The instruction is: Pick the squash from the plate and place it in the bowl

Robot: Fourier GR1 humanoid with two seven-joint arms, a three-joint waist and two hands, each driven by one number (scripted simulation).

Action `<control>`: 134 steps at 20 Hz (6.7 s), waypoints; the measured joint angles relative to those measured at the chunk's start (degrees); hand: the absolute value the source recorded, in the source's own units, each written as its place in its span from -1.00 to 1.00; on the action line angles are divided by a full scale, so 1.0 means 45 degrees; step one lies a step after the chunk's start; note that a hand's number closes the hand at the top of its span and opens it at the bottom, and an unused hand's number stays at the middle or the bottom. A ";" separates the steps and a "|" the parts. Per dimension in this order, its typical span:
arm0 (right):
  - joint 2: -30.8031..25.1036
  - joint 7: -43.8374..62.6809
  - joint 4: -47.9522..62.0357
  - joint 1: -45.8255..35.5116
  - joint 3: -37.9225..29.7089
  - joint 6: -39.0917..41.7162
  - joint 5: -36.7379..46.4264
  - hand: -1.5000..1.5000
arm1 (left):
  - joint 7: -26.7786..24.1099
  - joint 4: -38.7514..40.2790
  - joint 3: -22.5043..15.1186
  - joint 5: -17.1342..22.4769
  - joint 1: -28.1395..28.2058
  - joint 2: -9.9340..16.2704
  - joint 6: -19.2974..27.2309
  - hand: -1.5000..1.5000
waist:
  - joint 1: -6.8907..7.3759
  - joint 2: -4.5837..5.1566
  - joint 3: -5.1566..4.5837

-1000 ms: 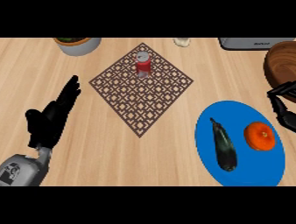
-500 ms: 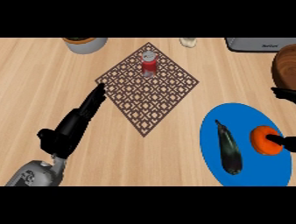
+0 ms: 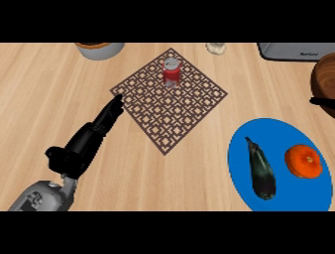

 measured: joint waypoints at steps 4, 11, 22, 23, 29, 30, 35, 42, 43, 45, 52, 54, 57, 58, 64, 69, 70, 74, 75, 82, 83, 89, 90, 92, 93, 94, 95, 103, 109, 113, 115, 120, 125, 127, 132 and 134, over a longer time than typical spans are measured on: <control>-0.0699 0.1870 -0.0415 -0.0964 0.0761 0.2553 -0.0284 -1.00 | -0.0049 0.0128 0.0050 0.0045 0.0004 -0.0034 -0.0257 0.00 | 0.0034 0.0006 0.0005; -0.0155 0.5481 -0.1359 -0.2048 0.1093 0.5575 -0.1617 -1.00 | -0.0034 0.0335 0.0380 -0.0254 -0.0018 -0.0359 -0.0352 0.00 | -0.0154 -0.0029 0.0028; 0.1536 0.7026 -0.2728 -0.1096 0.0636 0.5974 -0.0366 -1.00 | 0.0595 -0.0329 0.1027 -0.1005 0.0511 -0.0938 -0.0866 0.00 | -0.0241 -0.0035 0.0052; 0.1554 0.6796 -0.2934 -0.0820 0.0565 0.5905 -0.0070 -1.00 | 0.0374 -0.0141 0.1171 -0.1028 0.0545 -0.0953 -0.1032 0.00 | -0.0253 -0.0032 0.0055; 0.2058 0.5612 -0.3319 0.0019 0.0308 0.5081 0.1857 -1.00 | 0.0349 -0.0087 0.1469 -0.1438 0.0697 -0.1333 -0.1329 0.00 | -0.0259 -0.0026 0.0061; 0.2189 0.5495 -0.3444 0.0193 0.0295 0.4932 0.2141 -1.00 | 0.0381 -0.0003 0.1652 -0.1413 0.0589 -0.1345 -0.1464 0.00 | -0.0264 -0.0026 0.0058; 0.2499 0.4821 -0.3462 0.0500 0.0191 0.4189 0.3664 -1.00 | 0.0818 -0.0429 0.1713 -0.1755 0.0746 -0.1648 -0.1558 0.00 | -0.0245 -0.0027 0.0060; 0.2901 0.3782 -0.2754 0.0935 -0.0195 0.3560 0.5388 -1.00 | 0.1010 -0.0537 0.2053 -0.2208 0.0887 -0.2107 -0.1874 0.00 | -0.0236 -0.0025 0.0056; 0.3127 0.3767 -0.2335 0.0707 -0.0086 0.3453 0.5646 -1.00 | 0.0834 -0.0401 0.2189 -0.2163 0.0918 -0.2073 -0.2050 0.00 | -0.0216 -0.0019 0.0057; 0.3222 0.3398 -0.1890 0.0779 -0.0117 0.3316 0.5987 -1.00 | 0.1049 -0.0655 0.2355 -0.2172 0.0884 -0.2071 -0.2180 0.00 | -0.0211 -0.0016 0.0058; 0.3941 0.2266 -0.0365 0.0646 -0.0258 0.2720 0.7261 -1.00 | 0.0934 -0.0465 0.2684 -0.2656 0.0963 -0.2533 -0.2544 0.00 | -0.0219 -0.0017 0.0058; 0.4172 0.2046 -0.0111 0.0645 -0.0312 0.2557 0.7496 -1.00 | 0.0795 -0.0463 0.2709 -0.2800 0.1119 -0.2619 -0.2661 0.00 | -0.0220 -0.0018 0.0060; 0.4223 0.1392 0.0414 0.0367 -0.0665 0.2635 0.7567 1.00 | 0.0861 -0.0687 0.2657 -0.3045 0.1343 -0.2817 -0.2694 0.00 | -0.0215 -0.0022 0.0057; 0.4374 0.1295 0.0378 0.0325 -0.0621 0.2600 0.7627 1.00 | 0.0856 -0.0741 0.2705 -0.3072 0.1371 -0.2804 -0.2760 0.00 | -0.0216 -0.0021 0.0056; 0.4837 -0.0142 0.1532 -0.0240 -0.0643 0.1203 0.8461 1.00 | 0.0701 -0.0529 0.2965 -0.3149 0.1415 -0.2971 -0.3111 0.00 | -0.0197 -0.0021 0.0050; 0.5336 -0.0371 0.1655 -0.0401 -0.0926 0.0667 0.8924 1.00 | 0.0855 -0.0896 0.3275 -0.3250 0.1639 -0.2972 -0.3337 0.00 | -0.0206 -0.0024 0.0053; 0.5381 -0.0541 0.1838 -0.0472 -0.0981 0.0476 0.9061 1.00 | 0.0995 -0.1040 0.3290 -0.3247 0.1692 -0.2996 -0.3389 0.00 | -0.0205 -0.0028 0.0050; 0.6100 -0.0008 0.1680 -0.0789 -0.0879 0.0362 0.9511 1.00 | 0.1058 -0.0887 0.3329 -0.3485 0.1423 -0.3287 -0.3360 0.00 | -0.0218 -0.0028 0.0044; 0.6266 0.0008 0.1920 -0.0983 -0.0889 0.0232 0.9637 1.00 | 0.1185 -0.0859 0.3383 -0.3479 0.1301 -0.3326 -0.3395 0.00 | -0.0217 -0.0033 0.0032; 0.6405 0.1143 0.1206 -0.1321 -0.1412 -0.0922 1.0588 1.00 | 0.1186 -0.0751 0.3664 -0.3511 0.1182 -0.3362 -0.3556 0.00 | -0.0242 -0.0037 0.0051; 0.6455 0.1316 0.1026 -0.1331 -0.1548 -0.1305 1.0700 1.00 | 0.1258 -0.0794 0.3576 -0.3580 0.1204 -0.3448 -0.3489 0.00 | -0.0252 -0.0040 0.0054; 0.6895 0.2127 -0.0932 -0.1904 -0.3021 -0.2331 0.9913 1.00 | 0.1212 -0.0935 0.3651 -0.3566 0.1443 -0.3380 -0.3563 0.00 | -0.0333 -0.0080 0.0054; 0.6943 0.2195 -0.1280 -0.2083 -0.3390 -0.2313 0.9531 1.00 | 0.1228 -0.0930 0.3596 -0.3651 0.1473 -0.3421 -0.3503 0.00 | -0.0361 -0.0088 0.0057; 0.7060 0.2386 -0.1689 -0.2406 -0.4122 -0.2371 0.8857 1.00 | 0.1282 -0.0938 0.3651 -0.3645 0.1389 -0.3426 -0.3493 0.00 | -0.0361 -0.0083 0.0054; 0.7142 0.2559 -0.1736 -0.2659 -0.4422 -0.2360 0.8570 1.00 | 0.1264 -0.0967 0.3657 -0.3596 0.1414 -0.3392 -0.3587 0.00 | -0.0331 -0.0075 0.0055; 0.7154 0.2721 -0.1781 -0.2861 -0.4705 -0.2296 0.8308 1.00 | 0.1228 -0.0882 0.3693 -0.3569 0.1382 -0.3383 -0.3647 0.00 | -0.0314 -0.0066 0.0053; 0.7130 0.2830 -0.1886 -0.2937 -0.5027 -0.2250 0.8026 1.00 | 0.1161 -0.0924 0.3656 -0.3628 0.1480 -0.3380 -0.3657 0.00 | -0.0302 -0.0062 0.0052; 0.5688 0.2085 0.0717 -0.3919 -0.6388 -0.3164 0.7988 1.00 | 0.0961 -0.0551 0.3645 -0.3833 0.1301 -0.3677 -0.3672 0.00 | -0.0168 -0.0001 0.0053; 0.4810 0.0618 0.3973 -0.4737 -0.6799 -0.6006 0.9206 1.00 | 0.0946 -0.0389 0.3684 -0.3892 0.1023 -0.3709 -0.3785 0.00 | -0.0027 0.0058 0.0065; 0.3956 -0.0495 0.6831 -0.5594 -0.7046 -0.7048 0.9600 1.00 | 0.0972 -0.0359 0.3573 -0.3951 0.0987 -0.3886 -0.3772 0.00 | 0.0069 0.0090 0.0068; 0.3615 -0.0662 0.7931 -0.5798 -0.7010 -0.6525 0.9665 1.00 | 0.0982 -0.0494 0.3593 -0.3889 0.1010 -0.3837 -0.3866 0.00 | 0.0121 0.0102 0.0070; 0.3100 -0.0804 1.0596 -0.6613 -0.7284 -0.4859 0.9350 -1.00 | 0.1084 -0.0421 0.3573 -0.3954 0.0779 -0.3903 -0.3843 0.00 | 0.0299 0.0184 0.0089; 0.2690 -0.2502 1.2606 -0.7432 -0.7738 -0.4563 0.8854 -1.00 | 0.0938 -0.0329 0.3590 -0.3884 0.0741 -0.3886 -0.4024 0.00 | 0.0379 0.0225 0.0105; 0.2680 -0.2960 1.3146 -0.7698 -0.7982 -0.4923 0.8671 -1.00 | 0.1056 -0.0432 0.3505 -0.3924 0.0751 -0.3952 -0.4002 0.00 | 0.0400 0.0225 0.0103; 0.2137 -0.3682 1.3996 -0.8140 -0.9127 -0.5482 0.7711 -1.00 | 0.1053 -0.0431 0.3556 -0.3942 0.0815 -0.3959 -0.3988 0.00 | 0.0351 0.0229 0.0113; 0.1958 -0.3584 1.4227 -0.8378 -0.9708 -0.5715 0.7209 -1.00 | 0.1072 -0.0415 0.3582 -0.3963 0.0799 -0.3931 -0.3995 0.00 | 0.0341 0.0230 0.0113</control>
